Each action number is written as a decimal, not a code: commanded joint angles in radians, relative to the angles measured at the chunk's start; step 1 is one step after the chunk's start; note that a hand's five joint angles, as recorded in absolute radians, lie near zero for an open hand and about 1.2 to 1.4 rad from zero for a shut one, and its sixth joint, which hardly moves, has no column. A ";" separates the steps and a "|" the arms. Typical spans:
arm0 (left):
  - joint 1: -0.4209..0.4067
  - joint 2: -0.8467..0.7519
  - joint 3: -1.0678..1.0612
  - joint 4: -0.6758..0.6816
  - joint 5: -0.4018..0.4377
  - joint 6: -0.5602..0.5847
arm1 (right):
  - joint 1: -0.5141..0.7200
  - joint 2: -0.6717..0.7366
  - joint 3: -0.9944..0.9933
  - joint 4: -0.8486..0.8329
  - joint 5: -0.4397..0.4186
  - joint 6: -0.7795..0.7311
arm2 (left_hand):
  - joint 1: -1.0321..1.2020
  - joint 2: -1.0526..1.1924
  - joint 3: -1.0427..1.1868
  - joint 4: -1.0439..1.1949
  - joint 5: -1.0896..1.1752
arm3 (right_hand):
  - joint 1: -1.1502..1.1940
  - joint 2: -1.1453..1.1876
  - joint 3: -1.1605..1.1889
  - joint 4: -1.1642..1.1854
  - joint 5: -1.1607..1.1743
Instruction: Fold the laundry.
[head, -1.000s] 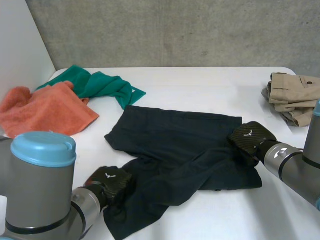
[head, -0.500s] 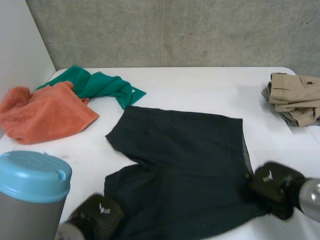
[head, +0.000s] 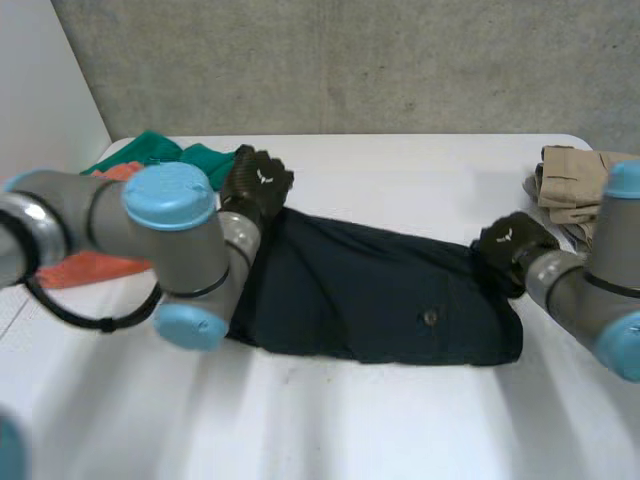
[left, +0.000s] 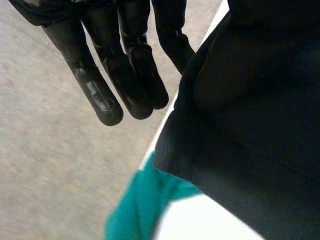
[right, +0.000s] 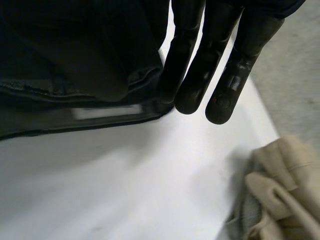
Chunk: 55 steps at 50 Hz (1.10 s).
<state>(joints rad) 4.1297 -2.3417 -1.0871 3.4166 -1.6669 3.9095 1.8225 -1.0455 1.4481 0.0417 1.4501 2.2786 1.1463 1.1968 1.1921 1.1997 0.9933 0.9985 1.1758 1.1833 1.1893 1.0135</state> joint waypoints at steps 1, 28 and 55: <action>0.004 -0.179 0.141 0.112 0.079 0.034 | 0.047 0.146 -0.101 -0.255 0.050 -0.002 | -0.389 -0.439 -0.434 -0.442 -0.410 | -0.136 -0.314 -0.321 -0.327 -0.326; -0.023 0.334 -0.560 0.267 0.102 -0.337 | -0.112 -0.260 0.316 0.052 -0.232 0.389 | -0.972 -1.022 -1.018 -1.025 -0.993 | -0.647 -0.824 -0.831 -0.837 -0.836; -0.031 0.380 -0.649 0.263 0.101 -0.394 | -0.187 -0.135 0.408 -0.250 -0.248 0.315 | -0.972 -1.022 -1.018 -1.025 -0.993 | 0.398 0.220 0.213 0.207 0.208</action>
<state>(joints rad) 4.0977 -1.9676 -1.7313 3.6815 -1.5657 3.5152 1.6828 -1.1441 1.8405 -0.2097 1.1948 2.6217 0.1902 0.2042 0.2105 0.2021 0.0484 0.7568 1.1210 1.1523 1.1796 0.8792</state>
